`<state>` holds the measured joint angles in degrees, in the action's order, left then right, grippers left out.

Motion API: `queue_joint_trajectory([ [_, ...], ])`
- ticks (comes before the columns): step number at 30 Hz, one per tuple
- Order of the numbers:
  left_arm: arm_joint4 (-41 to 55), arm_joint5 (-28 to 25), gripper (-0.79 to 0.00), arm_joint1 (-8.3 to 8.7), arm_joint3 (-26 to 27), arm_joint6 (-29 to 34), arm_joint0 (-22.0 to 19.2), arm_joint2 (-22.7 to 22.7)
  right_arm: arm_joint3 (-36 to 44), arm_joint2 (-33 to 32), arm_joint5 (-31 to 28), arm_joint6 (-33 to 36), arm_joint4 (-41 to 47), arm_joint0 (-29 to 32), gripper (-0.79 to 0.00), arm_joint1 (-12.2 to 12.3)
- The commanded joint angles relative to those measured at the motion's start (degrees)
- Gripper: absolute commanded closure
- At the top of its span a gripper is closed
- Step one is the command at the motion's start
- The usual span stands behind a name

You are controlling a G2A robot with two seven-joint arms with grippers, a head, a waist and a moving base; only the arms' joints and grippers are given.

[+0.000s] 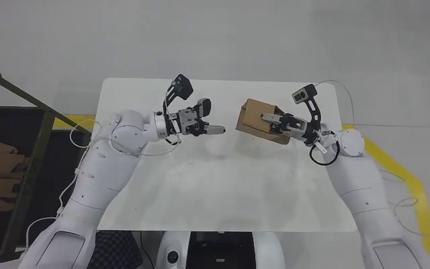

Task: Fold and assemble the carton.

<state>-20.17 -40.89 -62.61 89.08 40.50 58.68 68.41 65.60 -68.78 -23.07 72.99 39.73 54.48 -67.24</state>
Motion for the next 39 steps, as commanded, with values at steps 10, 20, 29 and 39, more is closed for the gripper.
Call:
queue_joint_trajectory([
  [10, -19.8, -3.8, -0.785, -0.06, 4.4, -16.8, 2.0, 2.3, -0.6, 0.0, 4.2, 0.3, -0.5, -0.6, 0.000, 0.2],
  [20, -19.8, -3.8, -0.785, -0.06, 4.4, -16.8, 2.0, 2.3, -0.6, 0.0, 4.2, 0.3, -0.5, -0.6, 0.000, 0.2],
  [29, -35.2, -3.9, -0.785, 0.00, 3.0, -23.9, 1.0, 2.4, 1.4, 0.2, 5.8, -0.7, -2.1, 0.1, 0.000, 0.3],
  [39, -48.7, -17.1, -0.785, 0.27, -9.6, -46.4, -2.1, -1.9, 0.2, 0.8, 8.2, 3.7, -1.6, -1.5, 0.000, 0.4],
])
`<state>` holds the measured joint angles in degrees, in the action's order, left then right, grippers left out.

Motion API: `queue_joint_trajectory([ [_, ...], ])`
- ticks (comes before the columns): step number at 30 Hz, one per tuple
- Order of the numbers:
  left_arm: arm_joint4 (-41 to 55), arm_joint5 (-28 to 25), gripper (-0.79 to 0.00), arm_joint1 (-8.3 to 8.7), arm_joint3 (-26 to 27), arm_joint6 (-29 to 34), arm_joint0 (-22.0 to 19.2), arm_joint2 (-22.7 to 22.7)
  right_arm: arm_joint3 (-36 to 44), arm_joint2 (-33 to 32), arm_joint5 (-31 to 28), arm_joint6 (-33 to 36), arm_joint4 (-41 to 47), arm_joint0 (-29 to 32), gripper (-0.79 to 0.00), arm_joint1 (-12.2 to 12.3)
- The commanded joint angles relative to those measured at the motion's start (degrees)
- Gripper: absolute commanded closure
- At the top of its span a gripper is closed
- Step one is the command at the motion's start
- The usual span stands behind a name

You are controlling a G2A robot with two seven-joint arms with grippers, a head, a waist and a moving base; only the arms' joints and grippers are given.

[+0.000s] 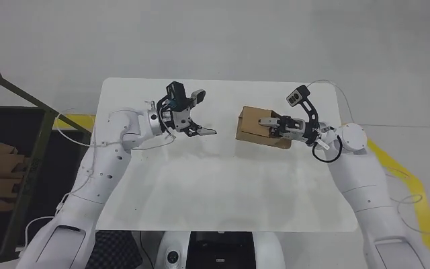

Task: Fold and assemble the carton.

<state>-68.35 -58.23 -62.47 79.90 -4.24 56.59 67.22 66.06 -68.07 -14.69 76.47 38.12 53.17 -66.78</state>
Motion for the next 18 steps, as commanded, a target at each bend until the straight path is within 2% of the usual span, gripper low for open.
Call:
queue_joint_trajectory([
  [1, -0.8, 0.2, -0.785, 0.33, -0.9, -3.0, -0.2, -1.4, -0.5, 0.3, -0.6, 0.4, 0.1, -0.4, 0.000, -0.1],
  [10, -3.6, 0.2, -0.785, 2.25, -1.8, -10.5, -1.1, -7.6, -3.1, 2.7, -5.7, 1.9, 1.3, -2.4, 0.000, -1.0],
  [18, -12.7, 3.9, -0.785, 1.99, -0.5, -21.7, 0.7, -9.8, -3.4, 4.5, -7.7, 5.4, 4.4, -3.0, 0.000, -1.8],
])
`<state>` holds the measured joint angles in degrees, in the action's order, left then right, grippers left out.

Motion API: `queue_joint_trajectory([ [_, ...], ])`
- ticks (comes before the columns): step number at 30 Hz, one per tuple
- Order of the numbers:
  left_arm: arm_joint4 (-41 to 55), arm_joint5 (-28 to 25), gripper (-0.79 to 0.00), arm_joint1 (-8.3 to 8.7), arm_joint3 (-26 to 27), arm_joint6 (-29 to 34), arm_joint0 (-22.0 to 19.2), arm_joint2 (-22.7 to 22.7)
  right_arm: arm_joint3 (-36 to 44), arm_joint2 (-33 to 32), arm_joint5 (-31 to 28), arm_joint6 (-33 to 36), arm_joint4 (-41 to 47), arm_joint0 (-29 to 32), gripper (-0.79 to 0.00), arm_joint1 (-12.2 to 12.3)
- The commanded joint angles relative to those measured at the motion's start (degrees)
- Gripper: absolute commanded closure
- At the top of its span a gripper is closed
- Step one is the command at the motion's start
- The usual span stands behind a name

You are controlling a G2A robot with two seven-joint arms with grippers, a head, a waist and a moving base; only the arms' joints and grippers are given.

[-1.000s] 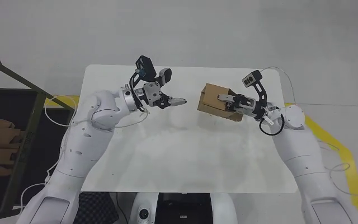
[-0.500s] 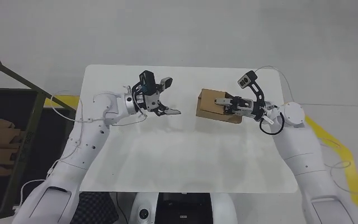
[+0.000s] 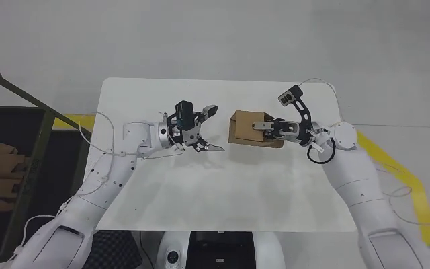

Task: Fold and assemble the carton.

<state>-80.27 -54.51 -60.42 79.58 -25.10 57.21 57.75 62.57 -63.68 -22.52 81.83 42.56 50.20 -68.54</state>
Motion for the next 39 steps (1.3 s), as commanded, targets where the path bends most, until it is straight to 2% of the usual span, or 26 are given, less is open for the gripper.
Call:
queue_joint_trajectory([
  [1, -1.8, 0.4, -0.785, -0.11, -0.4, -1.3, -0.1, -0.7, 0.0, 0.3, 0.1, 0.1, 0.0, 0.0, 0.000, -0.1],
  [9, -7.0, 4.6, -0.785, -0.67, -1.0, -5.2, -0.5, -3.0, 0.1, 2.1, 0.6, 0.5, -0.1, -0.2, 0.000, -0.6],
  [19, -7.8, 4.6, -0.785, -1.30, -2.7, -6.5, -1.6, -4.9, 1.4, 3.2, 0.8, 0.8, 0.3, -0.3, 0.000, -1.0],
  [20, -7.8, 4.6, -0.760, -1.34, -2.8, -6.4, -1.7, -5.0, 1.4, 3.3, 0.8, 0.8, 0.3, -0.3, 0.000, -1.0],
  [25, -7.7, 4.4, -0.742, -1.43, -3.2, -6.2, -1.8, -5.1, 0.8, 3.7, 1.0, 0.9, 0.3, -0.5, 0.000, -1.2],
  [28, -7.7, 4.2, -0.671, -1.46, -3.3, -6.1, -1.7, -5.2, 0.4, 4.1, 1.0, 1.0, 0.2, -0.8, 0.000, -1.3],
  [33, -7.1, 3.7, -0.637, -1.53, -3.6, -6.0, -1.7, -5.3, -0.5, 4.4, 1.1, 1.0, 0.3, -1.3, 0.000, -1.5],
  [35, -6.6, 3.5, -0.585, -1.58, -3.7, -5.9, -1.7, -5.3, -0.8, 4.5, 1.1, 1.0, 0.6, -1.4, 0.000, -1.6],
  [39, -6.3, 3.4, -0.536, -1.62, -3.8, -5.7, -1.7, -5.3, -1.4, 4.5, 1.2, 1.1, 0.9, -1.7, 0.000, -1.7],
])
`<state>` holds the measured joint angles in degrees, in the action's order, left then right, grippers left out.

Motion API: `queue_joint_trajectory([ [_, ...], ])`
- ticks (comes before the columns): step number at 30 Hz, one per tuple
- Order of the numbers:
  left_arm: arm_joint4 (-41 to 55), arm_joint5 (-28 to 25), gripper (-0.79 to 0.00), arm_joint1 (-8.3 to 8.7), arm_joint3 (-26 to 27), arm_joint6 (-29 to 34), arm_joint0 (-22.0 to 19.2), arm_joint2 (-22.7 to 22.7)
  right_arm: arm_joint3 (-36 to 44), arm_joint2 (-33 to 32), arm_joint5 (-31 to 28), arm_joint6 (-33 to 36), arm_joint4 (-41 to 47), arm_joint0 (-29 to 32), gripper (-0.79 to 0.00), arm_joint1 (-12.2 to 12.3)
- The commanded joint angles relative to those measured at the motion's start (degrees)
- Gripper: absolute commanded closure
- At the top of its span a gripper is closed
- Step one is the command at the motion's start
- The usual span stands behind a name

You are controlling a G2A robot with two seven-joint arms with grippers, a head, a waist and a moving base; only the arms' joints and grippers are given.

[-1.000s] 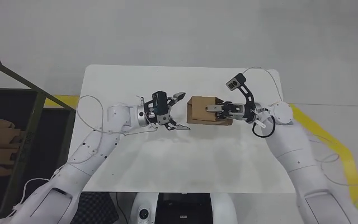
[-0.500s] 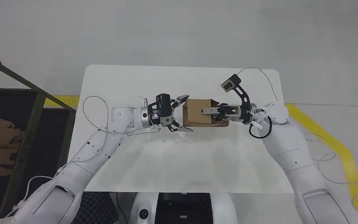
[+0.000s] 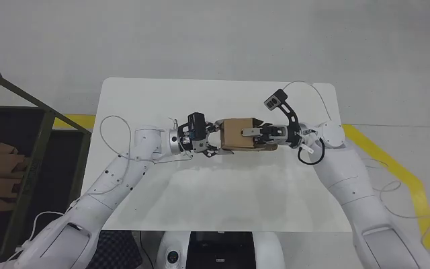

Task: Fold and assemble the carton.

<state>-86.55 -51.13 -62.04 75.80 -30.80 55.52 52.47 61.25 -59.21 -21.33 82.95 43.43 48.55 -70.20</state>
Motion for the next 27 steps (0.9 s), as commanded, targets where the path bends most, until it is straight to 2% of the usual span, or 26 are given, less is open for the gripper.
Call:
queue_joint_trajectory([
  [1, 0.0, 0.0, -0.526, 0.00, 0.1, 0.1, 0.0, 0.0, -0.2, 0.0, 0.0, 0.0, 0.1, -0.1, 0.000, 0.0],
  [7, 0.7, -0.4, -0.533, -0.02, -0.3, 0.3, 0.2, 0.2, -0.6, 0.0, 0.1, 0.1, 0.4, -0.3, 0.000, -0.2],
  [9, 1.0, -0.5, -0.536, -0.05, -0.4, 0.4, 0.3, 0.3, -0.7, -0.1, 0.2, 0.2, 0.4, -0.4, -0.108, -0.2],
  [12, 1.7, -0.5, -0.520, -0.10, -0.5, 0.3, 0.4, 0.4, -0.8, -0.3, 0.3, 0.3, 0.7, -0.4, -0.188, -0.2],
  [16, 2.7, -0.4, -0.462, -0.15, -0.6, -0.3, 0.6, 0.7, -0.4, -0.8, 0.4, 0.4, 1.1, -0.2, -0.249, -0.1],
  [19, 3.6, -0.4, -0.422, -0.18, -0.7, -0.7, 0.8, 1.0, 0.1, -1.5, 0.4, 0.4, 1.5, 0.0, -0.262, 0.1],
  [24, 4.3, -0.3, -0.431, -0.14, -0.7, -0.9, 1.1, 1.5, -0.2, -3.8, 0.1, 0.1, 2.2, 0.5, -0.286, 0.6],
  [25, 4.4, -0.3, -0.437, -0.11, -0.7, -0.9, 1.2, 1.7, -0.5, -4.4, 0.0, 0.0, 2.2, 0.5, -0.274, 0.7],
  [27, 4.9, -0.5, -0.434, -0.06, -0.6, -1.1, 1.4, 2.1, -0.9, -5.5, -0.2, -0.2, 1.7, 0.6, -0.194, 1.0],
])
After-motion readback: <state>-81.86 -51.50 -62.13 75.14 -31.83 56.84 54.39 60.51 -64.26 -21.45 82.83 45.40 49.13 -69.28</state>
